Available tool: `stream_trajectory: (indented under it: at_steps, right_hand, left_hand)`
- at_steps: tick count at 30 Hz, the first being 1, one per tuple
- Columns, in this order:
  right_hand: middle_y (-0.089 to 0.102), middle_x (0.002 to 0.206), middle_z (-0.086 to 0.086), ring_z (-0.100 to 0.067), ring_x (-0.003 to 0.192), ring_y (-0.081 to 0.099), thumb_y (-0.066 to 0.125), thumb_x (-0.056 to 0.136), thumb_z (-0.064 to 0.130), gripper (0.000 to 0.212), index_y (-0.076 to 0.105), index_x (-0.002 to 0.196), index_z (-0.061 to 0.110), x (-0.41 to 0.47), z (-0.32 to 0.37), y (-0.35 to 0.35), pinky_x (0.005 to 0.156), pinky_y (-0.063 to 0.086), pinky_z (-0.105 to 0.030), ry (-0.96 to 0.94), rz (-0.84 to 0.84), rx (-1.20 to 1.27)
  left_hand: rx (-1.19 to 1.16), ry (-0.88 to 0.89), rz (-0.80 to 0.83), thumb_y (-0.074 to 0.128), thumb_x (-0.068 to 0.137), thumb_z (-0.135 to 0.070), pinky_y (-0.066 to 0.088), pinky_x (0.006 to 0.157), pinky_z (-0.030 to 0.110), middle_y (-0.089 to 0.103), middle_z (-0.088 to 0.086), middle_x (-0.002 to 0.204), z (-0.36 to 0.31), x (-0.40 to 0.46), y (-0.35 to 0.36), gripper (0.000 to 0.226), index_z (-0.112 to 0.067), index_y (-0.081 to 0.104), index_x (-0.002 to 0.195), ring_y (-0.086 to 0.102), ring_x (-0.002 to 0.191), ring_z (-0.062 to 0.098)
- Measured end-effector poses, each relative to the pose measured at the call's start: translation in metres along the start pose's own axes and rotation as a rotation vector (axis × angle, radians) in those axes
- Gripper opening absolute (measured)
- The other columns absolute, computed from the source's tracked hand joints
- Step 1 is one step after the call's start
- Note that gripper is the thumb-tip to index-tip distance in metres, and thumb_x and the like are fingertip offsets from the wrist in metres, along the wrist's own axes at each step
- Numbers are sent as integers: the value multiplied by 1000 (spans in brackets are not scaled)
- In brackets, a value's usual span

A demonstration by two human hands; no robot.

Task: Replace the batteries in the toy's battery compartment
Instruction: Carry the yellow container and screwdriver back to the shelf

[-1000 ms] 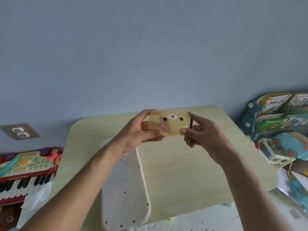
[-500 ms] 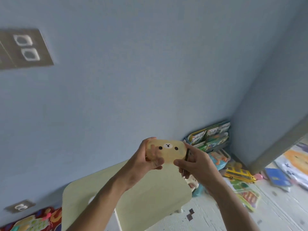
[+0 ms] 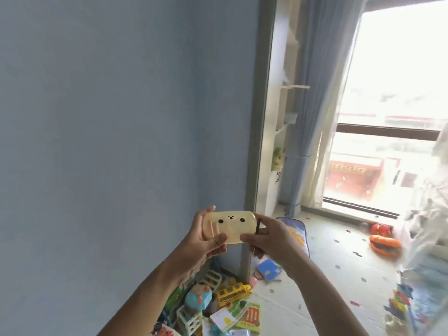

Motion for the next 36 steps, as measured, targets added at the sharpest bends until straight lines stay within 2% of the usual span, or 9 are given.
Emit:
stream_trajectory:
  at_steps: [4, 9, 14, 18, 21, 25, 28, 32, 36]
  right_hand:
    - [72, 62, -6, -15, 50, 60, 79, 82, 7, 42, 59, 109, 32, 13, -24, -136, 54, 54, -28, 8, -136, -2]
    - [70, 62, -7, -16, 50, 60, 81, 80, 4, 48, 64, 121, 21, 35, -63, -283, 49, 51, -26, 18, -267, 34]
    - [69, 60, -11, -19, 50, 60, 79, 80, 1, 43, 67, 118, 18, 74, -104, -387, 47, 50, -27, 21, -333, 69]
    - [70, 60, -9, -17, 50, 63, 79, 81, 3, 43, 65, 120, 14, 126, -141, -454, 47, 51, -24, 41, -377, 25]
    - [71, 62, -11, -20, 52, 64, 80, 82, 5, 36, 66, 114, 11, 179, -167, -504, 48, 52, -26, 58, -419, -3]
    - [73, 70, -19, -22, 55, 65, 81, 80, 9, 38, 68, 116, 11, 261, -191, -571, 52, 54, -28, 68, -489, 6]
    - [70, 66, -18, -24, 54, 61, 80, 81, 7, 34, 70, 113, 10, 325, -200, -618, 49, 50, -29, 73, -479, 37]
    - [67, 64, -16, -21, 52, 58, 79, 82, 4, 25, 70, 105, 11, 415, -215, -675, 47, 48, -26, 73, -443, 72]
    - [65, 63, -14, -23, 52, 56, 77, 83, 1, 24, 70, 100, 17, 518, -240, -735, 47, 48, -27, 42, -344, 96]
  left_hand:
    - [28, -4, 116, 79, 79, -14, 58, 92, 40, 58, 18, 129, 1, 97, 117, 75, -35, 41, 141, 66, 111, 36]
    - [8, -42, 233, 99, 44, -38, 58, 93, 42, 59, 23, 127, 10, 202, 241, 115, -31, 39, 142, 66, 111, 40]
    - [5, -57, 348, 97, 52, -40, 52, 102, 54, 53, 23, 134, 28, 307, 324, 101, -36, 42, 136, 61, 119, 44]
    - [31, -40, 387, 86, 76, -23, 54, 99, 51, 50, 17, 134, 52, 397, 367, 76, -39, 42, 136, 60, 119, 40]
    - [49, -13, 419, 79, 84, -17, 59, 94, 39, 49, 13, 133, 67, 475, 396, 75, -38, 36, 142, 61, 118, 35]
    - [56, 16, 432, 82, 81, -21, 59, 92, 38, 51, 12, 130, 69, 589, 424, 82, -38, 34, 145, 64, 115, 33]
    - [69, 23, 413, 83, 80, -21, 60, 88, 34, 55, 10, 128, 63, 666, 439, 86, -38, 32, 146, 66, 113, 32]
    - [121, 59, 345, 83, 79, -21, 61, 83, 33, 60, 9, 126, 61, 769, 451, 92, -27, 29, 153, 68, 108, 30]
    - [86, 51, 279, 93, 57, -39, 61, 80, 30, 61, 7, 125, 67, 875, 461, 117, -27, 30, 154, 68, 107, 28]
Point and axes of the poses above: each hand's wrist, its own x-axis towards the middle knuckle, its own y-axis out of the palm, z = x × y, the point moved 6 cm from there along x, towards the middle knuckle
